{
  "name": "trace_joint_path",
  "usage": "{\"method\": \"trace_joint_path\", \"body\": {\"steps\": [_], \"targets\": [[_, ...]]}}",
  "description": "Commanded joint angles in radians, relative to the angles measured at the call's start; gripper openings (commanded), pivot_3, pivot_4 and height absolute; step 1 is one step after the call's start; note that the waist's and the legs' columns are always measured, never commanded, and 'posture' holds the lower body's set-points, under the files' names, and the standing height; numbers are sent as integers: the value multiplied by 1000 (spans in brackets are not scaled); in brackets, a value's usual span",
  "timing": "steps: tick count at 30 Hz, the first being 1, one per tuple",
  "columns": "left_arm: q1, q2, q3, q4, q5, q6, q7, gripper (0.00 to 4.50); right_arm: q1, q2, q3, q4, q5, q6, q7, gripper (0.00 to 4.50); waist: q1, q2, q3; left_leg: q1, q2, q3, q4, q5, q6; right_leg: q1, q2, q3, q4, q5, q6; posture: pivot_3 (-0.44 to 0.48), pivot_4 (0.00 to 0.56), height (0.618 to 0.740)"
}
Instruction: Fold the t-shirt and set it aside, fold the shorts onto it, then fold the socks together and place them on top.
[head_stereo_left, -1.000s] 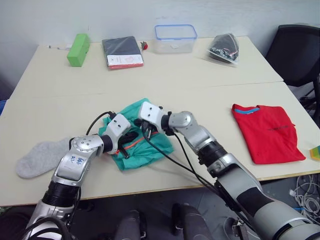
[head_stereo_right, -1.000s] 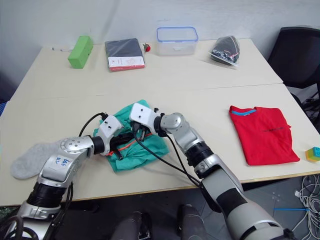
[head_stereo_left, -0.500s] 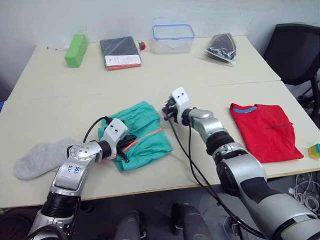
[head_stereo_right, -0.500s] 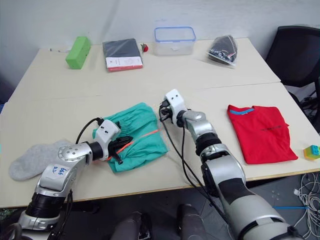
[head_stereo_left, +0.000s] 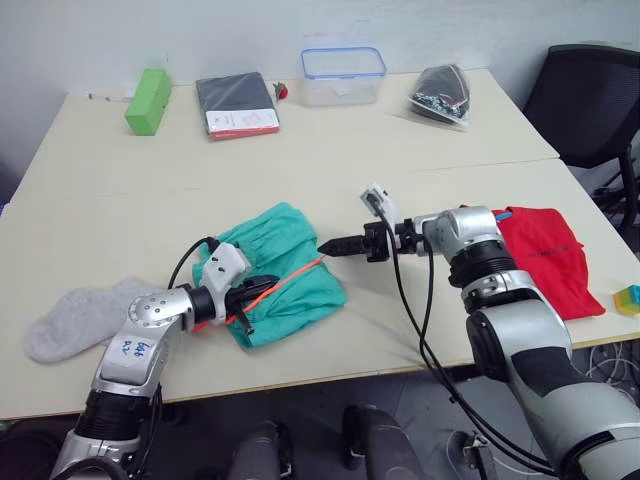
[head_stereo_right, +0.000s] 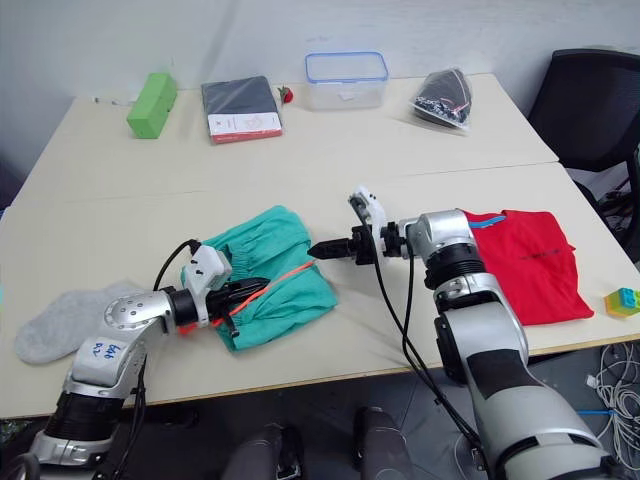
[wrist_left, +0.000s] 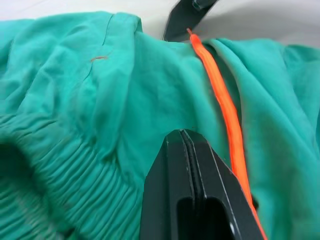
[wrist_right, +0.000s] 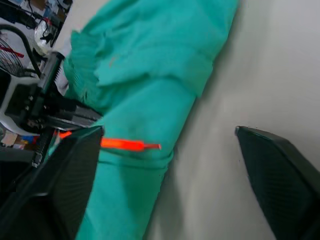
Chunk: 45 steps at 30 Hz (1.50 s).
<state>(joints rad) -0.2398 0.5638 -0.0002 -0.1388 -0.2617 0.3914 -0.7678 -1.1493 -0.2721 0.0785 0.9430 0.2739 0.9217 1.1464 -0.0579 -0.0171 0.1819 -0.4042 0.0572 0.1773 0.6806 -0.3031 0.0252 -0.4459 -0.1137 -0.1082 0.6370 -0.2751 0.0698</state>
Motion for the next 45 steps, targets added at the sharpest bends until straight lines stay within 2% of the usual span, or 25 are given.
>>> {"method": "trace_joint_path", "body": {"steps": [1, 9, 16, 19, 27, 30, 31, 33, 35, 40, 45], "targets": [[16, 8, 25, -8, -2, -29, 4, 0, -14, 73, 31, 59, -25, -18, 12, 4482, -3, 0, 0, 0, 0, 0, 0, 0, 0, 0, 0, 0, 0, 0, 0, 0, 150, 740], [29, 7, 47, -26, -7, -27, 25, 0, -16, 228, 88, 104, -88, -57, 31, 4482, -31, 0, -1, 2, 4, 0, -1, -1, -4, 0, 3, -1, 5, -2, -3, 0, 150, 740], [45, 7, 52, -59, -16, -16, 38, 0, -55, 295, 11, 156, -73, -53, -39, 4482, -36, 0, -1, 5, 7, 1, -1, -1, -8, 0, 6, 0, 7, -5, -9, 0, 150, 740], [52, 9, 64, -63, -20, -18, 41, 0, -59, 298, -42, 179, -57, -52, -98, 3919, -35, 0, -1, 6, 7, 1, -2, -1, -9, 0, 6, 0, 7, -6, -10, 0, 150, 740], [39, 24, 106, -65, -59, -8, 22, 0, -35, 267, -79, 122, -46, -39, -116, 1297, -28, 0, -1, 7, 7, 1, -7, -1, -11, 0, 6, 0, 7, -7, -12, 0, 150, 740], [1, 30, 169, -52, -141, 50, 9, 0, -20, 250, -105, 69, -26, -30, -140, 383, -25, -1, -1, 7, 7, 1, -6, 0, -10, 0, 5, 0, 6, -7, -12, 0, 150, 740], [-11, 32, 187, -52, -168, 73, 6, 394, -16, 244, -111, 52, -18, -17, -144, 17, -24, -1, -1, 7, 7, 1, -6, 0, -10, 0, 5, 0, 6, -7, -11, 0, 150, 740], [-32, 44, 215, -60, -222, 113, -16, 834, -5, 229, -119, 4, -4, 10, -158, 0, -21, -1, -1, 7, 7, 0, -6, 2, -11, 0, 5, 0, 6, -6, -11, 0, 150, 740], [-50, 78, 219, -89, -271, 156, -59, 1462, 13, 200, -135, -94, 33, 87, -160, 0, -17, -1, -1, 7, 6, -1, -7, 2, -11, 0, 4, -1, 6, -7, -12, 0, 150, 740], [-102, 132, 206, -169, -384, 259, -126, 2990, 108, 99, -182, -477, 152, 333, -208, 0, 3, 0, -1, 2, 5, -4, -10, 3, -11, -2, 4, -3, 6, -6, -11, 0, 150, 740], [-224, 131, 145, -261, -537, 385, -177, 4452, 220, -130, -339, -962, 312, 637, -254, 0, 26, 0, 0, -1, 4, -6, -12, 3, -10, -2, 4, -7, 2, -6, -11, 0, 150, 740]]}}
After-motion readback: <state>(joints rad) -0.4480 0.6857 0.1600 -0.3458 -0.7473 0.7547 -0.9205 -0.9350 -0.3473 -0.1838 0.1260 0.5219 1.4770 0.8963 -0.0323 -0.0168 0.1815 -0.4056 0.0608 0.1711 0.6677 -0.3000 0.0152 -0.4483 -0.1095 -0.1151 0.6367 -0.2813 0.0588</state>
